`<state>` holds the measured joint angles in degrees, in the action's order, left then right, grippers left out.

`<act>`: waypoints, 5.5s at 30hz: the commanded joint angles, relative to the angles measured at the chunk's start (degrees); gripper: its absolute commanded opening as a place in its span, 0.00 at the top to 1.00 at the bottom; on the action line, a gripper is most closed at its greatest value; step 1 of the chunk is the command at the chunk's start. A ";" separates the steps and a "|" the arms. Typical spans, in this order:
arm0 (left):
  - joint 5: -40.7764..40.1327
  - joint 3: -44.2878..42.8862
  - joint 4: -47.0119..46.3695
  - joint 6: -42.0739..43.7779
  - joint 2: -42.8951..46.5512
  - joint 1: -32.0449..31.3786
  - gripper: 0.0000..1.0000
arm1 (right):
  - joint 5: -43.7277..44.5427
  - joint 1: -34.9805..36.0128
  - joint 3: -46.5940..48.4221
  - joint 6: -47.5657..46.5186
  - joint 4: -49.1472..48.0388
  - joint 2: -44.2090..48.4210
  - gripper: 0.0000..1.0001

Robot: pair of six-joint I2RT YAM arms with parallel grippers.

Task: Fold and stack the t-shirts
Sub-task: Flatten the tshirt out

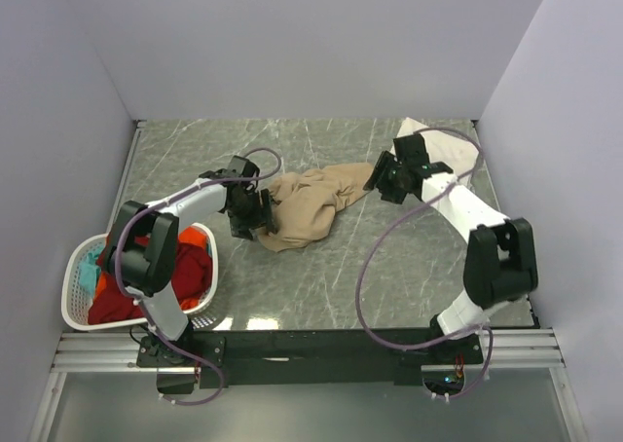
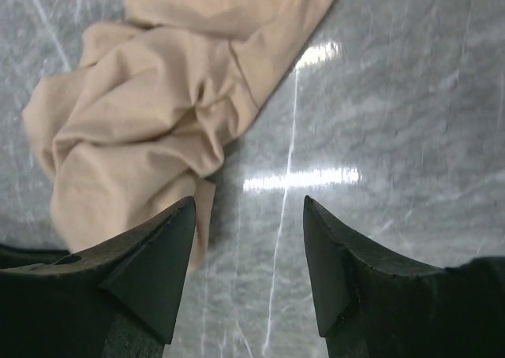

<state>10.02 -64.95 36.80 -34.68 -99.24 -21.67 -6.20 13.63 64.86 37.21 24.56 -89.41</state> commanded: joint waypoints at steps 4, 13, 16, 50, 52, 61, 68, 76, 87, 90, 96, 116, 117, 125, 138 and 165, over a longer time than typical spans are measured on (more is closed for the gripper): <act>4.30 0.87 -6.12 -1.36 -2.53 0.05 0.30 | 5.66 0.08 12.81 -2.76 2.07 -11.30 0.36; 4.57 -1.67 -6.39 -1.10 -4.64 0.14 0.59 | 12.43 0.08 22.41 -2.14 7.08 -22.38 0.37; 3.96 -3.16 -5.33 -0.57 -5.17 0.14 0.72 | 12.61 0.08 24.34 -2.49 7.35 -24.84 0.37; -1.76 -17.49 -1.64 -11.73 27.51 7.17 1.00 | 13.30 -4.40 16.27 -6.45 15.87 17.11 1.00; -2.11 -18.72 -1.03 -12.17 30.41 7.69 1.00 | 15.51 -4.40 14.25 -5.84 16.14 21.53 1.00; 8.06 -13.73 -9.36 -18.23 29.20 8.14 1.00 | 23.85 -5.01 6.34 -5.04 14.03 35.18 1.00; 7.66 -24.42 -7.81 -6.65 4.26 7.70 0.71 | 16.22 -14.93 -4.20 -3.99 12.10 27.71 1.00; 2.02 -25.69 -2.08 -4.78 0.71 3.84 0.39 | 9.45 -14.95 -11.33 -4.08 12.18 27.88 1.00; 14.06 -0.98 -14.55 -14.90 2.32 -6.71 0.37 | 3.13 -13.89 -14.86 -4.69 15.96 29.90 1.00; 14.15 -1.23 -14.83 -13.41 -1.65 -6.98 0.37 | 0.75 -11.26 -12.84 -4.95 18.59 30.69 1.00; 7.75 -7.81 -11.14 -7.08 -11.83 -6.46 0.35 | -6.19 -9.24 -5.98 -2.85 25.88 32.71 1.00; -8.34 -53.16 -3.65 2.42 -28.96 0.23 0.31 | -16.84 -2.82 -10.00 3.93 24.58 31.59 0.66; -8.96 -49.78 -4.79 2.33 -26.29 -0.21 0.30 | -16.31 -2.90 -11.32 3.23 23.79 29.22 0.64; -7.83 -18.77 -9.27 -3.72 -4.15 -6.88 0.30 | -13.93 -2.82 -9.76 -3.97 17.98 20.34 0.60; -6.69 5.27 -8.49 -16.03 9.33 -10.76 0.27 | -16.39 1.13 -11.16 -13.57 14.12 4.07 0.60; -1.14 7.12 -12.62 -14.10 -1.65 -10.85 0.54 | -17.09 9.66 -12.66 -17.96 15.69 -3.67 0.72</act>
<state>8.38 -57.71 25.32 -49.82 -98.61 -32.27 -22.98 22.65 51.35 20.47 38.85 -92.44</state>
